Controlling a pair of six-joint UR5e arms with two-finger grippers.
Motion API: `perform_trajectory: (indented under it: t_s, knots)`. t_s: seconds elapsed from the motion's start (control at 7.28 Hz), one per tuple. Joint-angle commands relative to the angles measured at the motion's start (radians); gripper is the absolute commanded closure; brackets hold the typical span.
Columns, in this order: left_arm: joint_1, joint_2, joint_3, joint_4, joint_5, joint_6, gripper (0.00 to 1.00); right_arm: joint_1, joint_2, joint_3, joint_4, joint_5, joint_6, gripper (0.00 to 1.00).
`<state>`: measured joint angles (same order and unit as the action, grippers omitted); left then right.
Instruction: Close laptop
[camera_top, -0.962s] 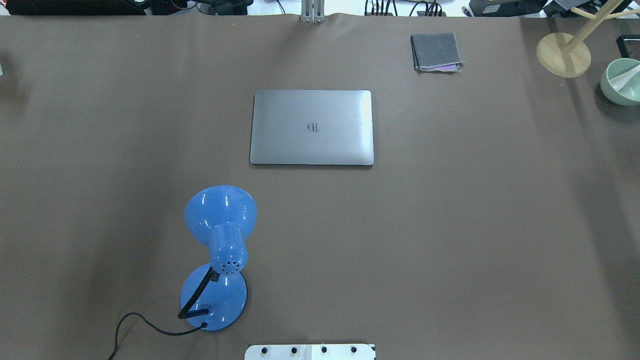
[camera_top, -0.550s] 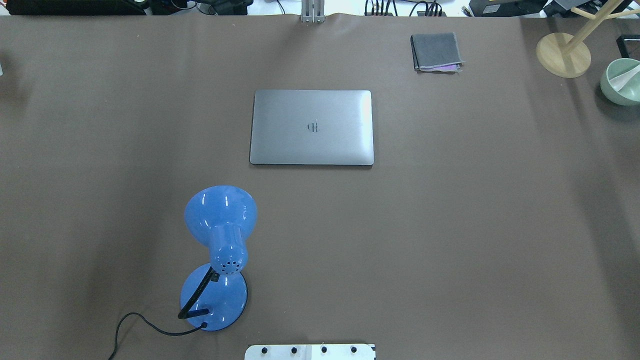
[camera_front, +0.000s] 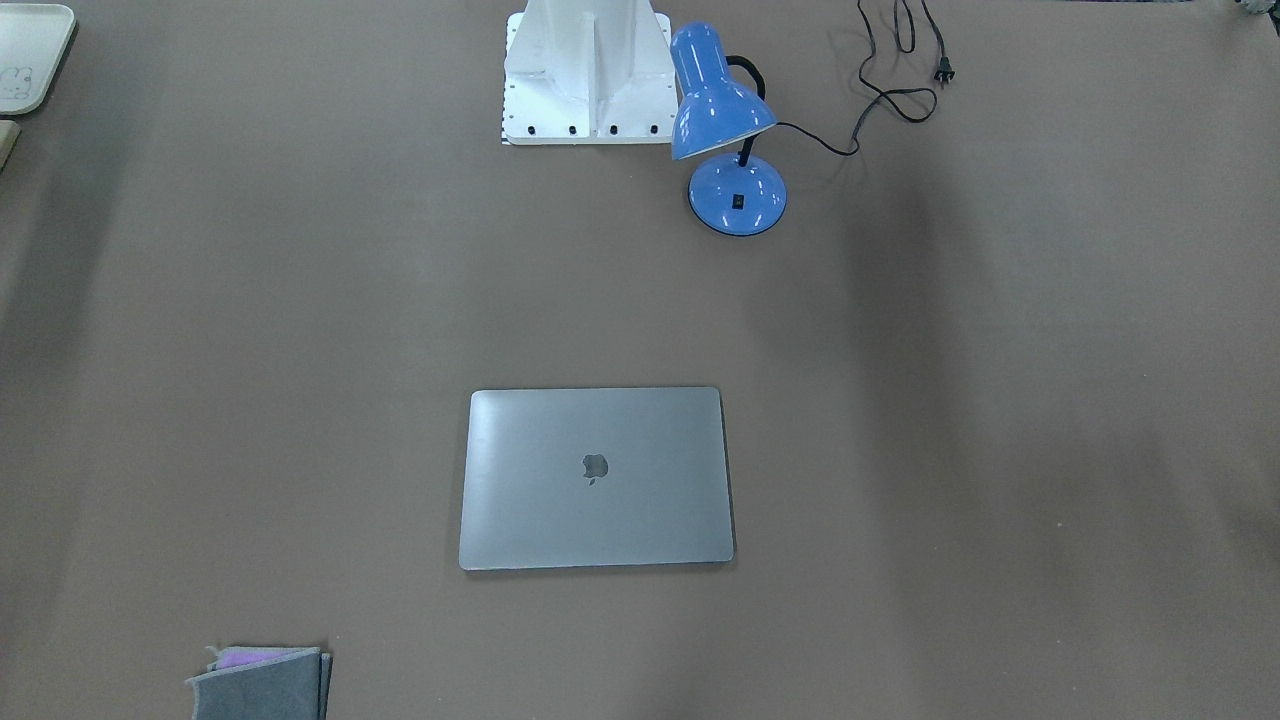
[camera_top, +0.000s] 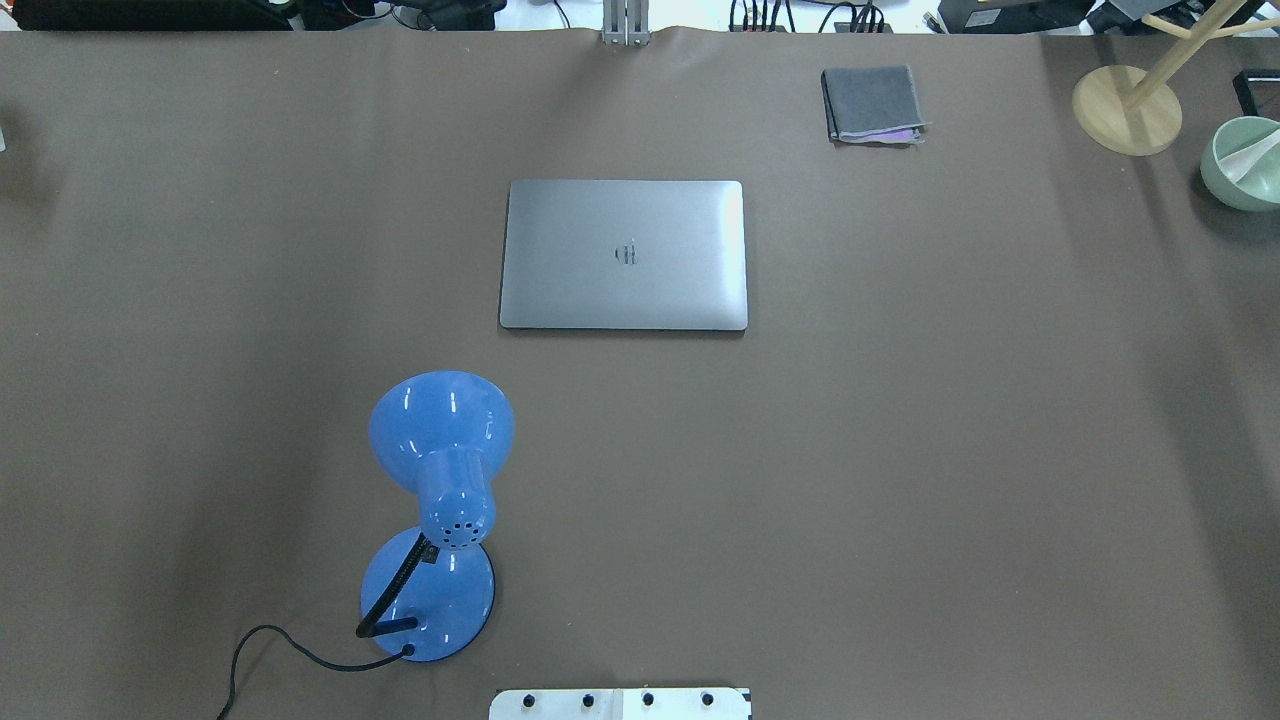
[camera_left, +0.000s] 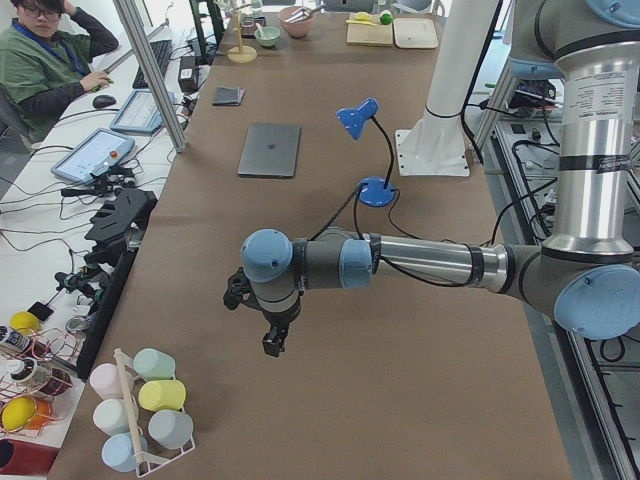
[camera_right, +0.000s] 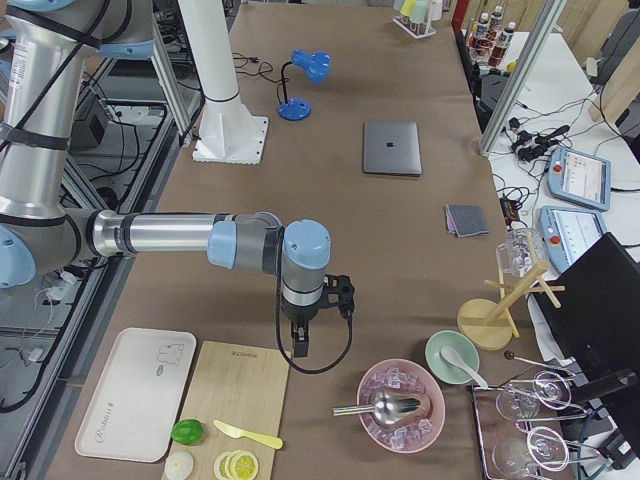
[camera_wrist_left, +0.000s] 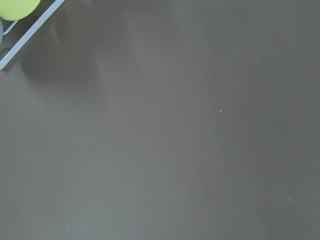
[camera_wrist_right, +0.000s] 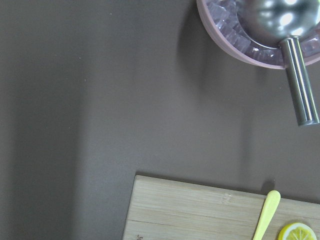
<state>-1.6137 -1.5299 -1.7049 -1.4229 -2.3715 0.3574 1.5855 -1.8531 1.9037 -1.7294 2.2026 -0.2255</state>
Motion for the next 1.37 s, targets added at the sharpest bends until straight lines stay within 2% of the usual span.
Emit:
perform_trajectory:
  t_s: [0.0, 1.24]
  knots:
    - [0.002, 0.001, 0.002, -0.005, 0.000, 0.000, 0.01, -0.001, 0.000, -0.002, 0.001, 0.002, 0.002, 0.00]
    - [0.002, -0.001, -0.004, -0.005, 0.000, 0.000, 0.01, -0.019, -0.005, -0.003, -0.001, 0.009, 0.000, 0.00]
